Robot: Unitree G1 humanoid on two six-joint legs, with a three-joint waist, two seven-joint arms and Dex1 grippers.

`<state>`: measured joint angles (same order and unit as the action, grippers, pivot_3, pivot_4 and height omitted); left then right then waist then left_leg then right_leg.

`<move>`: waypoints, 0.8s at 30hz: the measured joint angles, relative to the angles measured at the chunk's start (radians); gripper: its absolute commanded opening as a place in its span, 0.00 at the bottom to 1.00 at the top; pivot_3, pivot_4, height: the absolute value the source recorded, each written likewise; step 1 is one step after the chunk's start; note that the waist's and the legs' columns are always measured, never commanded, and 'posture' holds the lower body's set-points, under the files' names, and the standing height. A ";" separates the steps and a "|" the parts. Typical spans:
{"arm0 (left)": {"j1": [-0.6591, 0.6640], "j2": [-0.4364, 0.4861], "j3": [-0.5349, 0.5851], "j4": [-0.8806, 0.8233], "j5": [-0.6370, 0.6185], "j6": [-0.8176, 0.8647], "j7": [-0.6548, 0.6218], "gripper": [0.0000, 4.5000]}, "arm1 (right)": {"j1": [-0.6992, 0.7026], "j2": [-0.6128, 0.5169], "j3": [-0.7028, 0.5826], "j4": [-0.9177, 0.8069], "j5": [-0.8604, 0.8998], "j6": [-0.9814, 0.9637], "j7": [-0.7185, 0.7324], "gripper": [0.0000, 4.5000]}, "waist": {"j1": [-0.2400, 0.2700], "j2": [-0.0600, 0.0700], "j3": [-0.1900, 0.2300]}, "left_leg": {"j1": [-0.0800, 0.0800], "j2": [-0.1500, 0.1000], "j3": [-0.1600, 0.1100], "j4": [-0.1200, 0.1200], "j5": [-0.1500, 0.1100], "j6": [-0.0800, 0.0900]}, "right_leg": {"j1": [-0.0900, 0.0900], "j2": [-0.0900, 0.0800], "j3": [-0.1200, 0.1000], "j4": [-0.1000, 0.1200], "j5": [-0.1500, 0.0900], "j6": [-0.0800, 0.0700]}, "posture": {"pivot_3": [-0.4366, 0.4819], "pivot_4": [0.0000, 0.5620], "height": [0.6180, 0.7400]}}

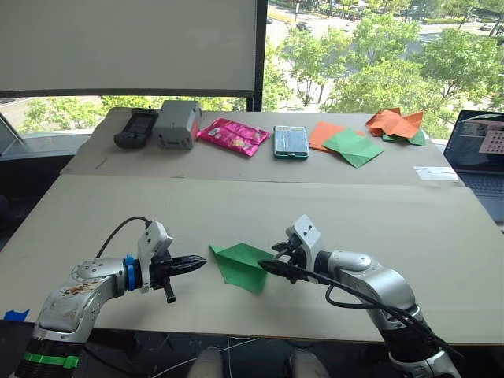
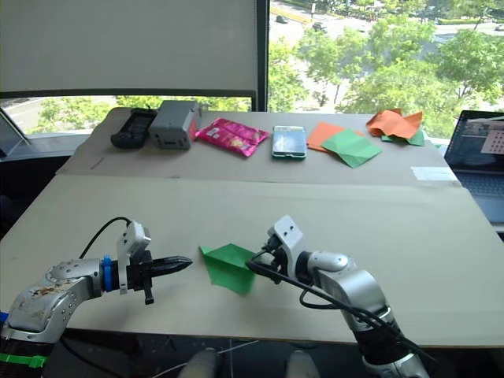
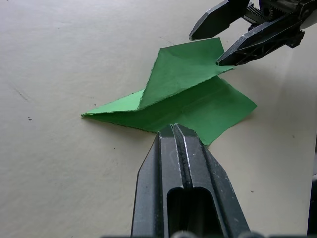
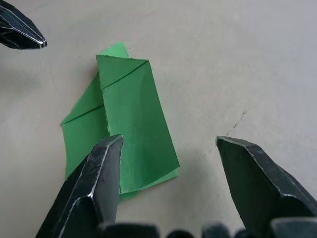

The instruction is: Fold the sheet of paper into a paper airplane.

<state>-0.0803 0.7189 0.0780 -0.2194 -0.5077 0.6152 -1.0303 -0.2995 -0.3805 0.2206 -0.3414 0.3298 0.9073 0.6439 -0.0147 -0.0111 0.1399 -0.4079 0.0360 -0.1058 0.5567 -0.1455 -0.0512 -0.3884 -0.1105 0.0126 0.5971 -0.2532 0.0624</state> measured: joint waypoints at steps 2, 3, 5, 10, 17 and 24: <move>0.000 0.001 0.000 0.000 0.000 0.000 0.000 0.00 | 0.002 -0.002 0.000 0.000 0.008 0.015 0.003 0.33 | 0.000 0.000 0.000 | 0.000 0.000 0.000 0.000 0.000 0.000 | 0.000 0.000 0.000 -0.001 0.000 0.000 | 0.48 0.27 0.84; 0.000 0.001 0.000 0.000 0.000 0.000 0.000 0.00 | 0.004 -0.004 0.001 0.000 0.009 0.016 0.004 0.24 | 0.000 0.000 0.000 | 0.000 0.000 0.000 0.000 0.000 0.000 | 0.000 0.000 0.000 -0.001 0.000 0.000 | 0.48 0.27 0.84; 0.000 0.001 0.000 0.000 0.000 0.000 0.001 0.00 | 0.007 -0.008 0.001 0.000 0.009 0.017 0.004 0.10 | 0.001 0.000 0.000 | 0.000 0.000 0.000 0.000 0.000 0.000 | 0.000 0.000 0.000 -0.001 0.000 0.000 | 0.48 0.27 0.84; 0.000 0.001 0.000 0.000 0.000 0.000 0.002 0.00 | 0.008 -0.007 0.001 -0.001 0.024 0.017 0.003 0.01 | 0.000 0.000 0.000 | 0.000 0.000 0.000 0.000 0.000 0.000 | 0.000 0.000 0.000 -0.001 0.000 0.000 | 0.48 0.27 0.84; -0.036 -0.008 0.001 0.037 -0.004 0.001 0.022 0.00 | 0.014 -0.013 0.000 -0.052 0.040 -0.033 -0.001 0.01 | 0.003 0.000 0.000 | -0.001 0.000 0.000 0.000 0.000 0.000 | 0.000 0.000 0.000 0.000 0.000 0.000 | 0.48 0.27 0.84; -0.119 -0.041 0.049 0.044 -0.067 0.048 0.067 0.00 | 0.014 -0.165 0.095 -0.171 -0.340 -0.546 -0.103 0.01 | 0.001 -0.001 -0.001 | 0.001 -0.001 0.000 0.001 0.000 0.000 | 0.001 -0.001 0.000 -0.001 0.000 0.000 | 0.48 0.27 0.84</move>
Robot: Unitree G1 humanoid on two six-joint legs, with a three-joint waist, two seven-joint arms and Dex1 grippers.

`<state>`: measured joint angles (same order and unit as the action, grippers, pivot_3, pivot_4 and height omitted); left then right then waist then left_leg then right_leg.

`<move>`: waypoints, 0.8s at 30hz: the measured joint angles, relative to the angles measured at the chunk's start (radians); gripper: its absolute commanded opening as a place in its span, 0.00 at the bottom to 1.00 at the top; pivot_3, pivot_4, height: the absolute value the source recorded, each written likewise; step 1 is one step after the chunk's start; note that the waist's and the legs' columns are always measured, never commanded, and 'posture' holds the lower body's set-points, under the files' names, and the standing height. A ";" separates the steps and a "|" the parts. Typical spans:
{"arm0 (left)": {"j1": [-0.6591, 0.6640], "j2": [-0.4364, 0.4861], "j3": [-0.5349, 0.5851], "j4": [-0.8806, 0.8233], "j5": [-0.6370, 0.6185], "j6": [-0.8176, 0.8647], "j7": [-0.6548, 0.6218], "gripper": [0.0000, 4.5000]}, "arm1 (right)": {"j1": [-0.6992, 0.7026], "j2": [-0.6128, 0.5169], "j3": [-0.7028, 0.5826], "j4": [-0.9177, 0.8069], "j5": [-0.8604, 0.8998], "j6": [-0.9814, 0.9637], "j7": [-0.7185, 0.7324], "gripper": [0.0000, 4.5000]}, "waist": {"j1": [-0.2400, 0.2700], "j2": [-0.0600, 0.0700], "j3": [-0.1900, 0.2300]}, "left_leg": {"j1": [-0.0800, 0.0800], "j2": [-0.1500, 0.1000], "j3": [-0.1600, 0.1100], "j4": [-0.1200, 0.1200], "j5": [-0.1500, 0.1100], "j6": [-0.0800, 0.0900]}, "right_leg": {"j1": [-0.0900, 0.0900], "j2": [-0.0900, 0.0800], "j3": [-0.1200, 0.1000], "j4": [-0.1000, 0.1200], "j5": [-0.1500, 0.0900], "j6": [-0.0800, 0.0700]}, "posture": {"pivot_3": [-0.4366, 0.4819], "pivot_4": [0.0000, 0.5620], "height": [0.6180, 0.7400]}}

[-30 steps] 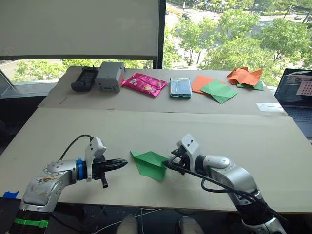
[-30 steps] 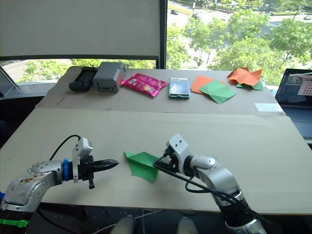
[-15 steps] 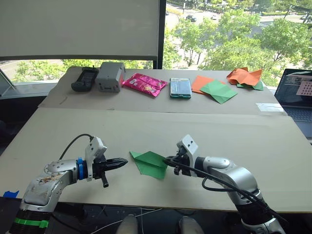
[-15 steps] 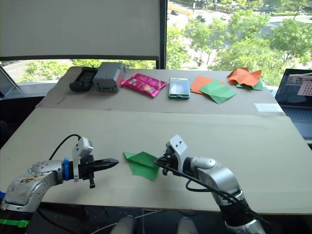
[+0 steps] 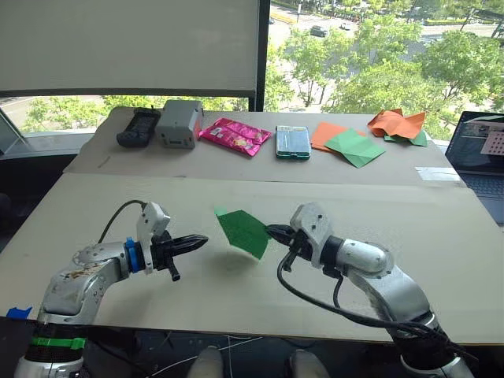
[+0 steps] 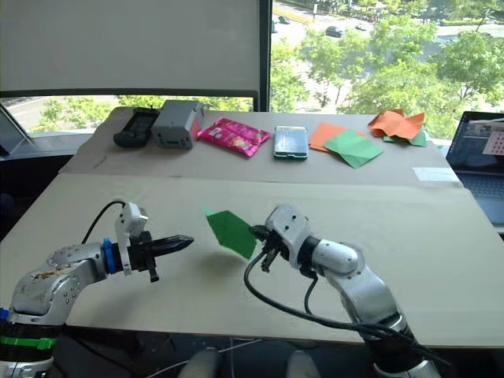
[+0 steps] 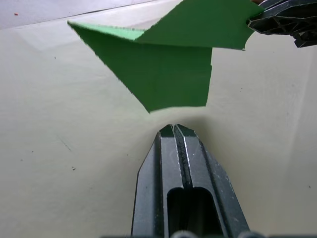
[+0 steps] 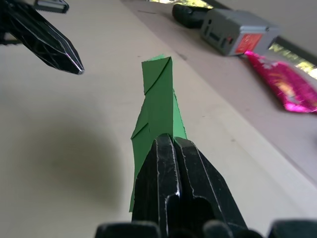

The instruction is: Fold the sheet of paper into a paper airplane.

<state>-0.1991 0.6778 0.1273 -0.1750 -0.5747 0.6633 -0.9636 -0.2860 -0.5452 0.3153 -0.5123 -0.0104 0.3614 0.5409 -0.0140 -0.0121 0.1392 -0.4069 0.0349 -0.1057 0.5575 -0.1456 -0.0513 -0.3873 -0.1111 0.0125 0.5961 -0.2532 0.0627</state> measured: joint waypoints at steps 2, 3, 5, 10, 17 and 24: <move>0.000 0.000 0.000 0.004 -0.004 0.007 0.000 0.00 | 0.003 -0.059 0.080 0.026 -0.212 -0.186 -0.081 0.01 | -0.004 0.000 0.000 | 0.001 0.000 0.000 0.000 0.000 0.000 | -0.001 0.000 0.000 0.000 0.000 0.000 | 0.48 0.27 0.84; -0.001 0.000 0.000 0.009 -0.007 0.011 -0.001 0.00 | 0.005 -0.088 0.119 0.054 -0.328 -0.273 -0.130 0.01 | -0.004 0.000 0.000 | 0.001 0.000 0.000 0.000 0.000 0.000 | 0.000 0.000 0.000 0.001 0.000 0.000 | 0.48 0.27 0.84; -0.003 0.000 -0.002 0.019 -0.008 0.017 -0.001 0.00 | 0.014 -0.126 0.186 0.119 -0.536 -0.390 -0.225 0.01 | -0.003 -0.001 0.000 | 0.001 0.000 0.000 0.000 0.000 0.000 | 0.000 0.000 0.000 0.001 0.000 0.000 | 0.48 0.27 0.84; -0.008 0.002 -0.021 0.033 -0.006 0.017 -0.011 0.00 | 0.075 -0.131 0.304 0.267 -0.773 -0.543 -0.301 0.01 | 0.001 -0.001 0.000 | 0.000 0.000 0.000 0.001 0.001 0.000 | 0.001 0.000 0.001 0.001 0.000 0.000 | 0.48 0.27 0.84; -0.003 0.006 -0.028 0.032 -0.003 0.016 -0.018 0.00 | 0.101 -0.117 0.273 0.266 -0.748 -0.598 -0.213 0.21 | 0.001 -0.004 -0.002 | 0.003 0.000 0.000 0.002 0.001 0.001 | 0.004 0.001 0.001 0.002 0.000 0.000 | 0.48 0.27 0.84; 0.009 0.002 -0.033 0.031 0.001 0.012 -0.017 0.00 | 0.144 -0.114 0.201 0.245 -0.575 -0.624 -0.107 0.59 | 0.001 -0.004 -0.002 | 0.003 0.000 0.000 0.003 0.001 0.001 | 0.005 0.000 0.001 0.004 0.000 0.000 | 0.48 0.27 0.84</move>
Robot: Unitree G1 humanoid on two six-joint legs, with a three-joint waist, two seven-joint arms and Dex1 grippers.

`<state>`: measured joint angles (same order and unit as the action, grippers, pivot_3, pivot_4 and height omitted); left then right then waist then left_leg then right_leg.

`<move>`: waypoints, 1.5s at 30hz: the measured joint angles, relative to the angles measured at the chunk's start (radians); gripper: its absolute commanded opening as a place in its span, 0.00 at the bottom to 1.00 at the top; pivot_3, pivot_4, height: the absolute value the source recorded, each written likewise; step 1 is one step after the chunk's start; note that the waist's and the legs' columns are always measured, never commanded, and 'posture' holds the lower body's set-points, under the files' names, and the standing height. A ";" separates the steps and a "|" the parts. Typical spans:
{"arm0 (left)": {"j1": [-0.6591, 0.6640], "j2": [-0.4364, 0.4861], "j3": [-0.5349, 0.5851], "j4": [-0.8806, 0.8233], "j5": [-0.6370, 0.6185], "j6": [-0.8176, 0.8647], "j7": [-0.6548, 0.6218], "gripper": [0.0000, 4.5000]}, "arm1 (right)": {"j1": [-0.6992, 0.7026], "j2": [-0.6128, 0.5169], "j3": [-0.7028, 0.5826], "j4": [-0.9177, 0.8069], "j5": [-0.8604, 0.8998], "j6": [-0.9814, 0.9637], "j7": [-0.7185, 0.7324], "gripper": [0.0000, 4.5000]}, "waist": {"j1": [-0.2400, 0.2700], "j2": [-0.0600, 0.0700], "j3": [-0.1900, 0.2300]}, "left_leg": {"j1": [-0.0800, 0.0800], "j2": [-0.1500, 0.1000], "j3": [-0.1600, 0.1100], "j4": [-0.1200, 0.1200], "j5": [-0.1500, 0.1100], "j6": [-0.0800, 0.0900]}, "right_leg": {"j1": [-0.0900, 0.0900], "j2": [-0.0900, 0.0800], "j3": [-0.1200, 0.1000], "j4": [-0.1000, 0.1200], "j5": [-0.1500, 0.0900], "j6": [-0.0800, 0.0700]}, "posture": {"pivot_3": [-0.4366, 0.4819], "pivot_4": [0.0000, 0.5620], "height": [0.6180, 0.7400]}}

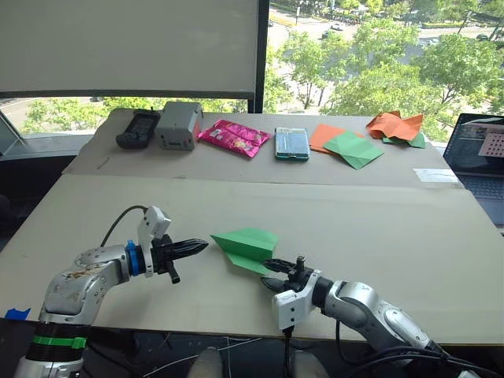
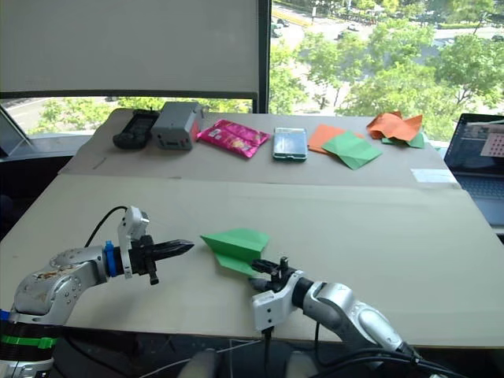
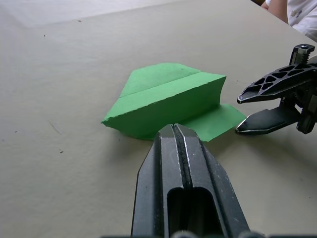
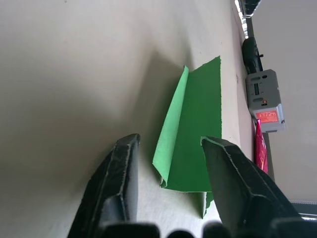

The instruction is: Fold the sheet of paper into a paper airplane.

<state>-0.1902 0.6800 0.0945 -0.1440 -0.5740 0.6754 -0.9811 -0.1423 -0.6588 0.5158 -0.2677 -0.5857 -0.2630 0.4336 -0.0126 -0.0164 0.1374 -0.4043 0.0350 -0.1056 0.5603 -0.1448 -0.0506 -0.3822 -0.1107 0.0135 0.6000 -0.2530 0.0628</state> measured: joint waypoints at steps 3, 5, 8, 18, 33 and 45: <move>-0.007 -0.010 -0.012 0.001 0.004 -0.008 0.001 0.00 | 0.004 -0.015 -0.048 -0.052 0.110 0.000 0.072 0.59 | 0.001 0.000 0.000 | 0.000 0.000 0.000 0.000 0.000 0.000 | 0.000 0.000 0.000 0.000 0.000 0.000 | 0.48 0.27 0.84; -0.026 -0.023 -0.026 0.005 0.008 -0.018 0.001 0.00 | 0.005 0.012 -0.096 -0.103 0.221 0.080 0.131 0.59 | 0.001 -0.001 0.001 | 0.000 0.000 0.000 0.000 0.000 0.000 | 0.000 0.000 0.000 0.001 0.000 0.000 | 0.48 0.27 0.84; -0.076 -0.047 -0.051 0.027 0.021 -0.025 -0.005 0.00 | 0.001 0.097 -0.148 -0.191 0.405 0.324 0.216 0.59 | 0.001 -0.001 0.000 | 0.001 0.001 0.000 0.003 0.001 0.001 | 0.002 0.001 0.000 0.004 0.000 0.000 | 0.48 0.27 0.84; -0.333 -0.099 -0.176 0.330 0.135 -0.160 -0.111 0.00 | -0.045 0.208 -0.218 -0.265 0.665 0.879 0.266 0.59 | 0.001 -0.001 0.000 | -0.001 0.000 0.000 0.004 0.001 0.001 | -0.002 0.001 0.000 0.009 0.000 0.000 | 0.48 0.27 0.84; -0.608 -0.180 -0.333 0.756 0.337 -0.404 -0.394 0.00 | -0.026 0.205 -0.193 -0.300 0.686 0.949 0.218 0.59 | -0.002 -0.001 0.000 | -0.002 0.000 0.000 0.004 0.005 0.007 | -0.002 0.001 0.000 0.010 0.000 0.000 | 0.48 0.27 0.84; -0.561 -0.175 -0.348 0.706 0.383 -0.431 -0.435 0.00 | -0.024 0.218 -0.199 -0.299 0.688 0.949 0.163 0.59 | -0.001 -0.001 0.000 | -0.002 0.000 0.000 0.004 0.005 0.008 | -0.002 0.001 0.000 0.011 0.000 0.000 | 0.48 0.27 0.84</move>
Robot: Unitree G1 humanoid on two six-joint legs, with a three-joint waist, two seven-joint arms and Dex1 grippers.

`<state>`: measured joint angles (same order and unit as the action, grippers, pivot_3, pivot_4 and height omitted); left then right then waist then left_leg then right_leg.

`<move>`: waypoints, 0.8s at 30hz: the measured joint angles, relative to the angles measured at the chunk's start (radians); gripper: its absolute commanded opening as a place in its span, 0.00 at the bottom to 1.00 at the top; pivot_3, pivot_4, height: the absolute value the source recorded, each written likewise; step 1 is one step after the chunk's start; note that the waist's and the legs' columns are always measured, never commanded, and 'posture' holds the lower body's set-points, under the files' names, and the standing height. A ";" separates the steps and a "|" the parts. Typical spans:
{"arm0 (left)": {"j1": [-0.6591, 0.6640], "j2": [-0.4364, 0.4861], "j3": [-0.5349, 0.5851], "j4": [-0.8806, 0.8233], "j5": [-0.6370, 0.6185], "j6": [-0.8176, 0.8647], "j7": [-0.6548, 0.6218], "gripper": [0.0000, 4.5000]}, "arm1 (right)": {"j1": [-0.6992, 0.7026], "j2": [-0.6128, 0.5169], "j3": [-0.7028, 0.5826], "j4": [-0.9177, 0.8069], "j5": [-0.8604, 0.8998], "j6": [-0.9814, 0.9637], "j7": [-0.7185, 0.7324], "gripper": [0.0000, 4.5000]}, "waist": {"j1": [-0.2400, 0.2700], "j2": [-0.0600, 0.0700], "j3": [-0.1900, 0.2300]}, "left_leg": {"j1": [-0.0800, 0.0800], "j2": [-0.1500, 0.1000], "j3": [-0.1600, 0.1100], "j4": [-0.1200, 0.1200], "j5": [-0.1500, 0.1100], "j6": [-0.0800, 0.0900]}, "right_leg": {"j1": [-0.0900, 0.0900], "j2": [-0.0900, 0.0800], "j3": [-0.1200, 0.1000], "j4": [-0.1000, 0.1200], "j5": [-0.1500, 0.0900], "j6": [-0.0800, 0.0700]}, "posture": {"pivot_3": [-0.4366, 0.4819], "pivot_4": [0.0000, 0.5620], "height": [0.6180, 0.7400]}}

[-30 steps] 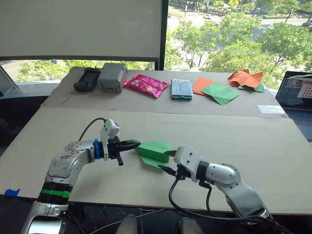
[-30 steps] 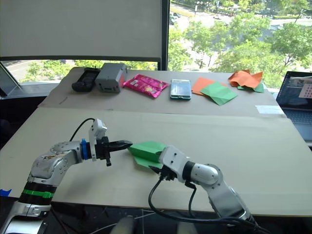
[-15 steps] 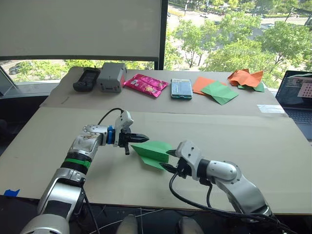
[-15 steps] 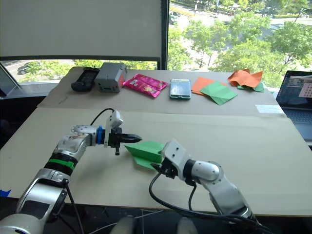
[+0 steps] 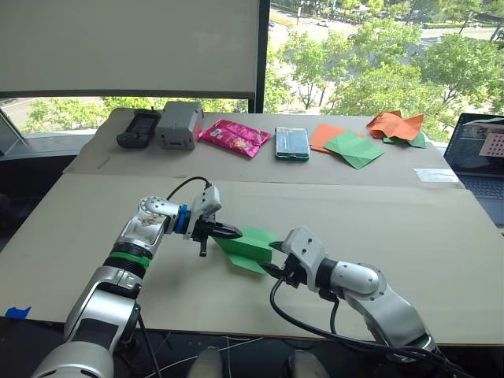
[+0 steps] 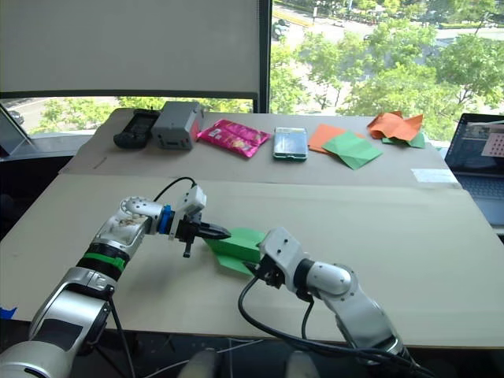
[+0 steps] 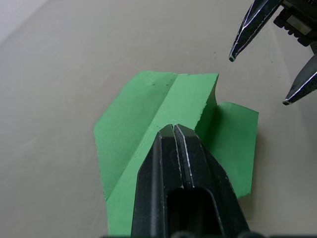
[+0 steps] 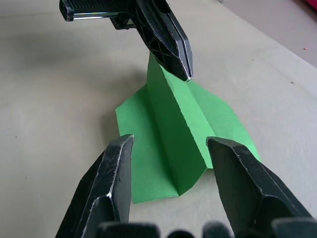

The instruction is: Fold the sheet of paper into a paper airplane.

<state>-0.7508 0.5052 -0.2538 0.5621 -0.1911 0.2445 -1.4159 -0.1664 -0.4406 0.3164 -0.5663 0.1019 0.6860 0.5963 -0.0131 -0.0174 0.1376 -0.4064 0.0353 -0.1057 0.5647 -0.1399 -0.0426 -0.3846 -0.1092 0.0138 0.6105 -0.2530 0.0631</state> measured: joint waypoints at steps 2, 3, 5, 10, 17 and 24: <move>0.026 0.008 -0.004 -0.032 0.001 0.003 -0.012 0.00 | 0.000 0.000 0.005 0.001 0.000 0.000 -0.001 0.59 | -0.001 0.000 0.000 | 0.000 0.000 0.000 0.000 0.000 0.000 | 0.000 0.000 0.000 0.000 0.000 0.000 | 0.48 0.27 0.84; 0.037 0.012 -0.004 -0.046 0.003 0.004 -0.013 0.00 | 0.000 0.000 0.006 0.003 0.000 0.000 -0.001 0.59 | 0.000 0.000 0.000 | 0.000 0.000 0.000 0.000 0.000 0.000 | 0.000 0.000 0.000 0.000 0.000 0.000 | 0.48 0.27 0.84; 0.055 0.015 -0.005 -0.062 0.010 0.009 -0.014 0.00 | 0.000 0.000 0.006 0.008 0.000 0.000 -0.006 0.59 | 0.000 0.000 0.000 | 0.000 0.000 0.000 0.000 0.000 0.000 | 0.000 0.000 0.000 0.000 0.000 0.000 | 0.48 0.27 0.84; 0.062 0.018 0.001 -0.099 0.003 0.047 -0.015 0.00 | -0.001 0.000 0.017 0.008 0.000 -0.001 -0.008 0.59 | 0.001 0.000 0.000 | 0.000 0.000 0.000 0.000 0.000 0.000 | 0.000 0.000 0.000 0.000 0.000 0.000 | 0.48 0.27 0.84; -0.021 0.010 0.026 -0.057 0.008 0.036 0.001 0.00 | 0.000 -0.001 0.028 0.008 -0.002 -0.003 -0.009 0.59 | 0.001 0.000 0.000 | 0.000 0.000 0.000 0.000 0.000 0.000 | 0.000 0.000 0.000 0.000 0.000 0.000 | 0.48 0.27 0.84; -0.055 -0.049 -0.010 0.130 0.098 -0.135 0.031 0.00 | 0.001 0.005 0.029 0.007 -0.001 -0.002 -0.023 0.59 | 0.001 0.000 0.000 | 0.000 0.000 0.000 0.000 0.001 0.001 | 0.000 0.000 0.000 0.001 0.000 0.000 | 0.48 0.27 0.84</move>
<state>-0.8056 0.4566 -0.2642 0.6919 -0.0927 0.1098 -1.3849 -0.1658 -0.4360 0.3454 -0.5594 0.1006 0.6840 0.5733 -0.0117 -0.0175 0.1375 -0.4069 0.0353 -0.1057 0.5651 -0.1392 -0.0415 -0.3842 -0.1088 0.0137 0.6110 -0.2529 0.0633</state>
